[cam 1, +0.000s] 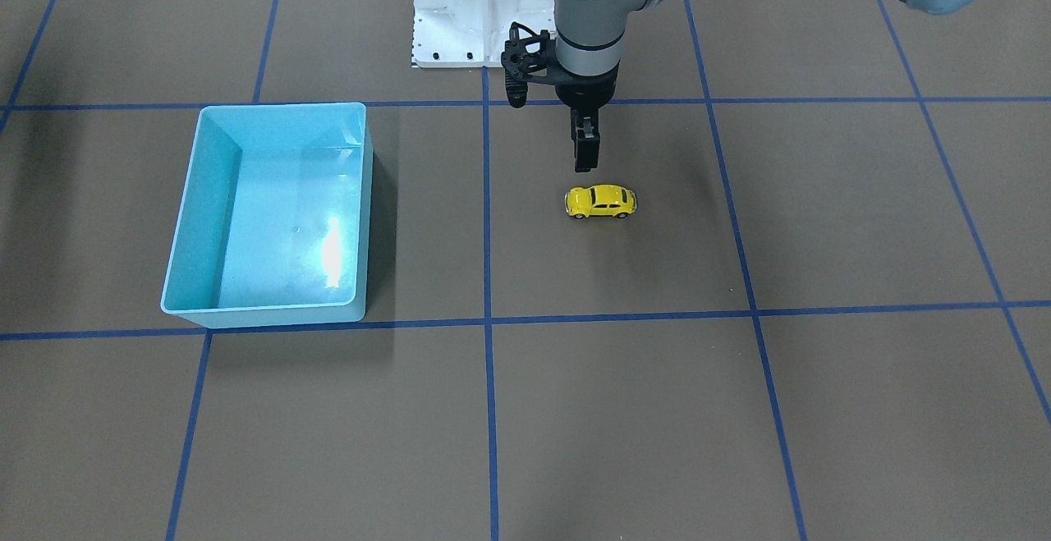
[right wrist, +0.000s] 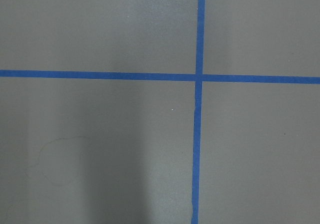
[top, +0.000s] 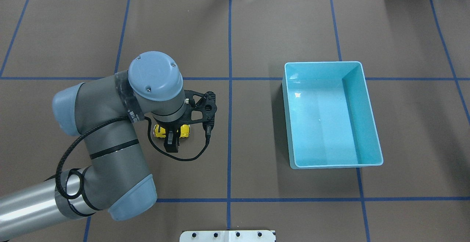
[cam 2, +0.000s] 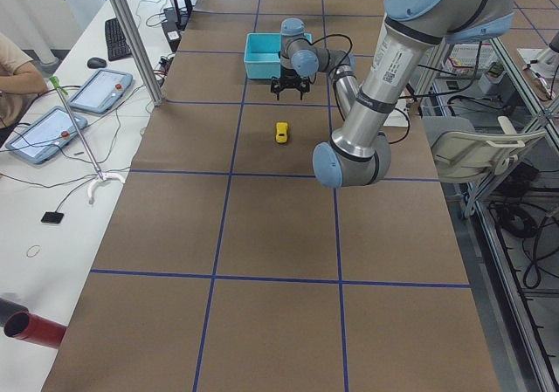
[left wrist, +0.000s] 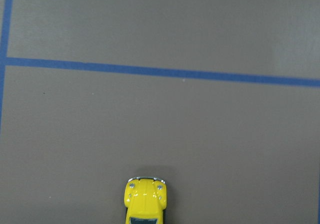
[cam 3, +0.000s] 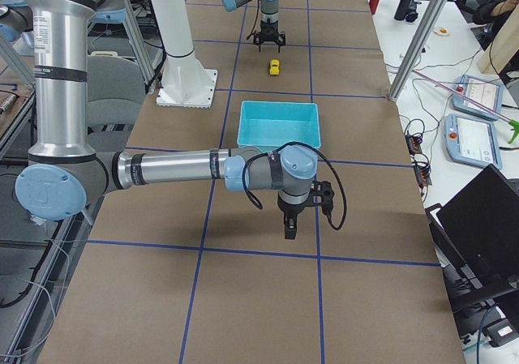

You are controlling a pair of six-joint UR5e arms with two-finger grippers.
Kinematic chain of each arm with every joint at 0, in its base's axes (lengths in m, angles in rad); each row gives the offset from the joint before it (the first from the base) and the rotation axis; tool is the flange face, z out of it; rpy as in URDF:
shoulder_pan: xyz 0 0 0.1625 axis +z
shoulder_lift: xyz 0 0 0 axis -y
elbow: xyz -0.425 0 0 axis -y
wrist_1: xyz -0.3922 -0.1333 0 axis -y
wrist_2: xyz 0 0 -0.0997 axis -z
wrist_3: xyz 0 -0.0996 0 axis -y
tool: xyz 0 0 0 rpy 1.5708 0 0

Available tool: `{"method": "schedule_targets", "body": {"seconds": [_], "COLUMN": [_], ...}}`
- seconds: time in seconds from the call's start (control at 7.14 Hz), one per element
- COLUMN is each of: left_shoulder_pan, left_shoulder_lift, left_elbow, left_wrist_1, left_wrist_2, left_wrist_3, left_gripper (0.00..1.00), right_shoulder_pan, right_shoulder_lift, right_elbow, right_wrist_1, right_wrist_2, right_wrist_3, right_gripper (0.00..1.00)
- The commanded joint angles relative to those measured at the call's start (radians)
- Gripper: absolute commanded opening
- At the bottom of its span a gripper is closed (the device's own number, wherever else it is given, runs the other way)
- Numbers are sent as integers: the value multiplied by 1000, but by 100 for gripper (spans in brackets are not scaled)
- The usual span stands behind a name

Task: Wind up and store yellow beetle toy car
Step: 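Move the left gripper down over the yellow beetle toy car, then press the left gripper on the car's roof and push it forward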

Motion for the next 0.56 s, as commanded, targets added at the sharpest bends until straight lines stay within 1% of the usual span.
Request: {"method": "schedule_targets", "body": {"seconds": [0.0,0.14,0.28,0.42], "left_shoulder_pan": [3,8,50,80], "left_shoulder_lift": [-69,-93,-116,-152], "left_elbow": [69,94,132,188], "left_wrist_1": [157,168,174,182], "left_wrist_2": [62,103,181,234], "left_wrist_3": [23,23,23,23], "left_gripper": [100,100,100,100], "right_shoulder_pan": [-1,1,1,1], "right_shoulder_lift": [2,-1,-1,-1], "right_elbow": [-6,0,-1,0], "right_wrist_1": [0,0,0,0], "right_wrist_2": [-3,-1,-3,-3], "right_wrist_3": [0,0,0,0], "right_gripper": [100,100,100,100]}}
